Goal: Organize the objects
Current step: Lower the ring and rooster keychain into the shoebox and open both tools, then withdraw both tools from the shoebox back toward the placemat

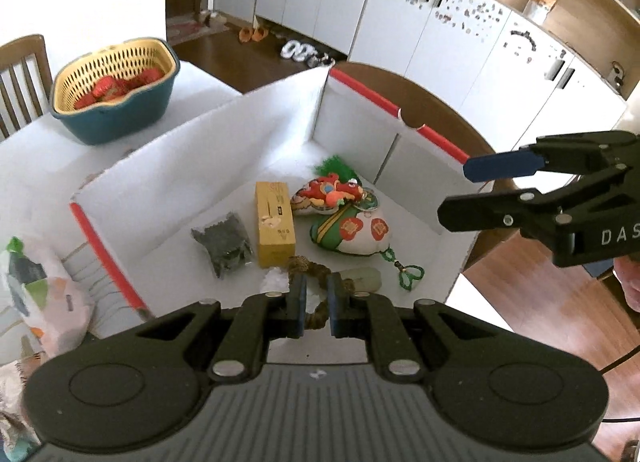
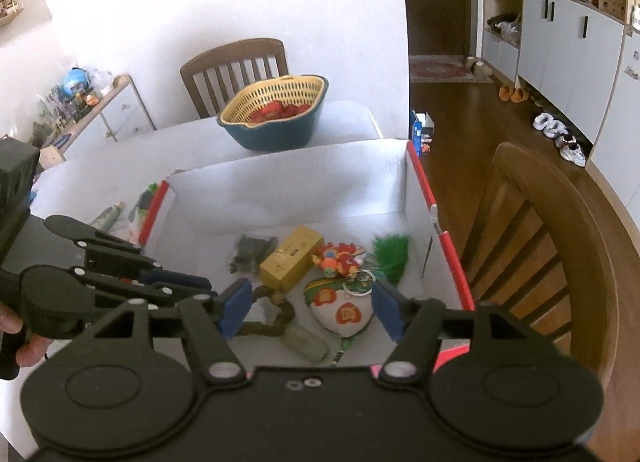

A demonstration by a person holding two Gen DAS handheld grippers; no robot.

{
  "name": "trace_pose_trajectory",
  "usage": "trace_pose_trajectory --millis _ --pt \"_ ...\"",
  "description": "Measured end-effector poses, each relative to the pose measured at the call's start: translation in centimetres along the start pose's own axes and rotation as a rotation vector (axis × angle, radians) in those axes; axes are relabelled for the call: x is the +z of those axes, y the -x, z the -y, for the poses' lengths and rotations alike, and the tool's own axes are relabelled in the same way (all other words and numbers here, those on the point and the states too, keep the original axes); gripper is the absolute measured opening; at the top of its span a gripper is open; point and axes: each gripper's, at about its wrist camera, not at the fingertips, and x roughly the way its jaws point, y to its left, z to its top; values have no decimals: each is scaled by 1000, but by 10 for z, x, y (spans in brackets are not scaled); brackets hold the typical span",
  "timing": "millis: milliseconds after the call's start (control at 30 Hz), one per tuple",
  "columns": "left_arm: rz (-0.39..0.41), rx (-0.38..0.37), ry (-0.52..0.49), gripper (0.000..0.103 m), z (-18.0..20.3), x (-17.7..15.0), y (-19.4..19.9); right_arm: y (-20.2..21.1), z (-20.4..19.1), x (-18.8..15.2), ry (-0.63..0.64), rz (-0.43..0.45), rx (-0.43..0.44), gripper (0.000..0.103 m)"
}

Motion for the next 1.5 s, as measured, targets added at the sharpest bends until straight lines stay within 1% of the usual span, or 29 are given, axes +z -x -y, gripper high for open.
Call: trace_pose_trajectory --millis 100,233,300,367,400,433,467,500,533,667,733,800,867,900,1067,1100,1133,1167,1233,1333,1400,1500 --pt "35 -1 12 10 -4 -3 15 8 -10 -4 5 20 -2 67" --pt "92 6 24 11 -10 -10 37 17 -24 -8 -7 45 3 73" --pt "122 16 17 11 -13 -14 48 21 -34 -10 -8 52 9 74" --pt "138 17 29 12 -19 -18 57 25 -43 -11 -8 63 14 78" --pt "148 13 38 19 -22 -20 62 26 -48 -12 -9 68 16 79" --pt "158 14 43 31 -24 -22 67 27 -53 -13 -12 73 19 80" --pt "167 13 46 37 -27 -24 72 28 -58 -14 -16 76 23 81" --pt "180 15 48 50 -30 -27 77 29 -62 -15 -20 79 27 82" --pt "191 17 49 57 -32 -29 82 29 -67 -15 -23 82 30 84" --pt "224 24 56 58 -43 -38 101 29 -91 -16 -12 86 42 86" --pt "243 32 62 71 -51 -43 111 30 -103 -17 -3 92 46 88" --pt "262 39 69 75 -58 -48 120 30 -115 -16 4 97 54 90" --pt "268 47 72 78 -66 -53 129 30 -126 -16 3 102 58 95" --pt "269 54 75 85 -70 -56 133 30 -132 -16 3 106 60 95" --pt "277 79 94 87 -91 -73 149 25 -159 -17 14 114 62 99" --pt "281 84 98 91 -96 -78 152 23 -165 -17 20 115 58 100" --pt "285 88 103 98 -101 -82 155 22 -169 -18 21 115 54 100" --pt "288 92 109 101 -105 -86 157 20 -174 -17 19 112 55 100" --pt "302 90 120 103 -114 -95 163 16 -180 -17 8 109 60 101" --pt "299 94 128 103 -128 -107 168 10 -192 -17 5 108 59 101" --pt "301 115 123 103 -135 -116 170 4 -201 -16 6 103 56 101" --pt "305 160 88 103 -142 -130 172 -4 -211 -14 12 98 53 101"
